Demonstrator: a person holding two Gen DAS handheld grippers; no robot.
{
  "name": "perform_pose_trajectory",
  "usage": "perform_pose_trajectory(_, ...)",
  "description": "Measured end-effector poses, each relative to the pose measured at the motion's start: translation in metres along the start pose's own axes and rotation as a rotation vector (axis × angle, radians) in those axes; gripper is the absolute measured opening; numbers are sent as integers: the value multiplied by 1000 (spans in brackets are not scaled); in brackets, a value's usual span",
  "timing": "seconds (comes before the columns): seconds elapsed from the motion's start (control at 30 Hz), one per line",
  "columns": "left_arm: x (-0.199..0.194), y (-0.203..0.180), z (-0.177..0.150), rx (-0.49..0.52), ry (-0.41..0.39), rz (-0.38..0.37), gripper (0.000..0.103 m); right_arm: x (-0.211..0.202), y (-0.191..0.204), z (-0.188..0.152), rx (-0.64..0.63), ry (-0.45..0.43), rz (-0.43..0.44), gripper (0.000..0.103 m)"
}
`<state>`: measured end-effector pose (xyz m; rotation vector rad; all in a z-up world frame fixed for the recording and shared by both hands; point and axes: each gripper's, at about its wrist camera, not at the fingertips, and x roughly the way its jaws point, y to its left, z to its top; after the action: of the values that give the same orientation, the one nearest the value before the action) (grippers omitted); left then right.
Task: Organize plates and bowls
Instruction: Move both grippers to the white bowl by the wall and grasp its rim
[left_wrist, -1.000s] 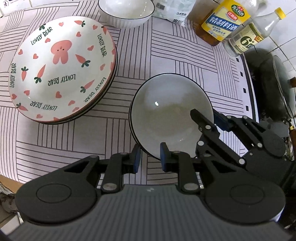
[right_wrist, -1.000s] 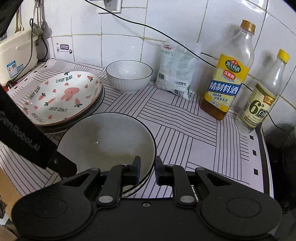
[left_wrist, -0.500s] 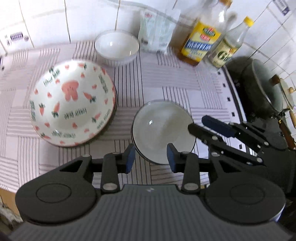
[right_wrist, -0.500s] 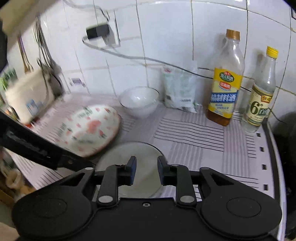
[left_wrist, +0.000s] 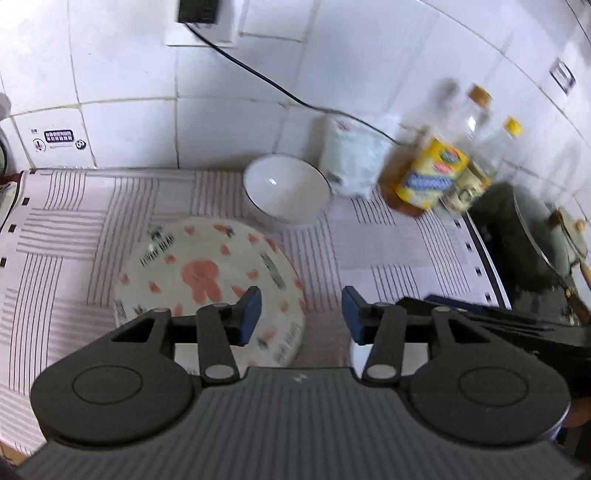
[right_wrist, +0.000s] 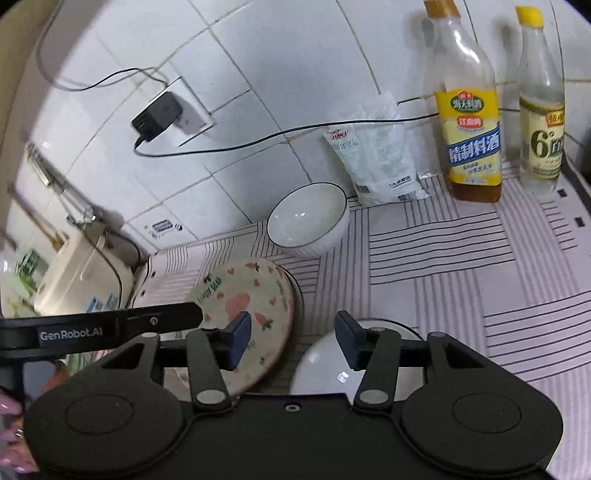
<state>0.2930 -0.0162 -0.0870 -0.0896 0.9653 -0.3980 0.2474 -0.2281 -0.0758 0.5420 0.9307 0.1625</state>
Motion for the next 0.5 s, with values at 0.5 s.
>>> perform_pose_trajectory(0.5, 95, 76, 69, -16, 16, -85, 55, 100, -13, 41, 449, -53, -113, 62)
